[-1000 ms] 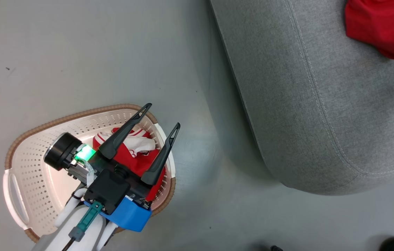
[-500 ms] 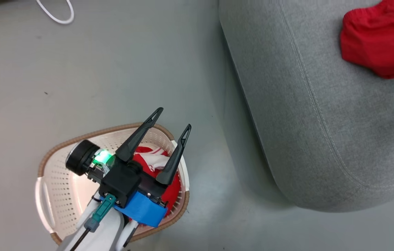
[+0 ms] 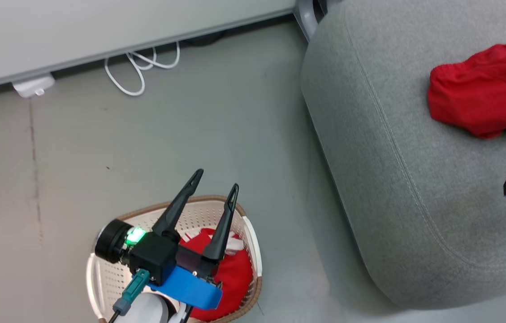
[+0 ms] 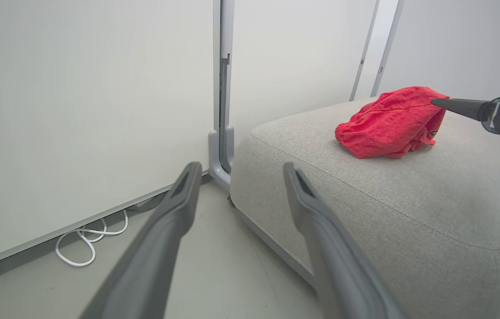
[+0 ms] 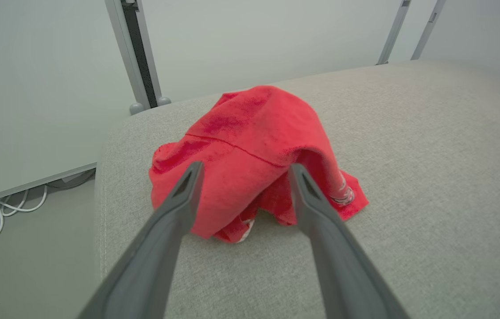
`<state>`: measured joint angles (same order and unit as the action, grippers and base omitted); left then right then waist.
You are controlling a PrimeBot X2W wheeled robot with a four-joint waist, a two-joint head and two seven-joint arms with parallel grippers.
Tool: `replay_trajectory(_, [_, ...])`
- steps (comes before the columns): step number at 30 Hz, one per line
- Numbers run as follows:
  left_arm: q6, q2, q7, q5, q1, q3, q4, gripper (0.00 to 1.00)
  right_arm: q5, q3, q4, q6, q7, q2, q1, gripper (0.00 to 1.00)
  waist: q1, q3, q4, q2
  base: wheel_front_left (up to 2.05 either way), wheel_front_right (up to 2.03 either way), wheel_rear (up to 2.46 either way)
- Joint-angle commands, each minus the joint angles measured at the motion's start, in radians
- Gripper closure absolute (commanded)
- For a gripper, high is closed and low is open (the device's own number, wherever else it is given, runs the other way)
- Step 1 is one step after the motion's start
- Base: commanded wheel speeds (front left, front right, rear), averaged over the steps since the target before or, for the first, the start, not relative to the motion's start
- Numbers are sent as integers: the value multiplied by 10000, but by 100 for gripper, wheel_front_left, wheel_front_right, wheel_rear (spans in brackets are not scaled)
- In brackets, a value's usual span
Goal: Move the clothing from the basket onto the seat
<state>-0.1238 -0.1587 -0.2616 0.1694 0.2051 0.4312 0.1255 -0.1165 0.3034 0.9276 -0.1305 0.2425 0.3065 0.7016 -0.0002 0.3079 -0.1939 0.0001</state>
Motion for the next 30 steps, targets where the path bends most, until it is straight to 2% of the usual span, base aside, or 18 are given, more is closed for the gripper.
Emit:
replay_trajectory(1, [-41, 102, -50, 55, -207, -121, 68, 0, -60, -63, -242, -5, 68, -127, -398, 0, 2, -446, 262, -1, 0, 0, 0])
replay_trajectory(7, [-64, 451, -48, 133, -735, -644, 238, 0, 98, -160, -1529, -5, 101, -330, -1674, 0, 2, -1116, 644, -1, 0, 0, 0])
replay_trajectory(13, [-78, 693, -49, 141, -1161, -1235, 443, 0, 612, 84, -3558, -5, 30, -1171, -3139, 0, 2, -1687, 1057, -1, 0, 0, 0])
replay_trajectory(21, [-81, 866, -49, 146, -1390, -1964, 698, 0, 1422, -455, -6507, -5, -634, -2224, -5077, 0, 2, -2016, 1631, -1, 0, 0, 0])
replay_trajectory(30, [-64, 940, -49, 124, -1578, -2653, 1147, 0, 1053, -1007, -8036, -5, -1104, -2550, -6475, 0, 2, -2380, 2218, -1, 0, 0, 0])
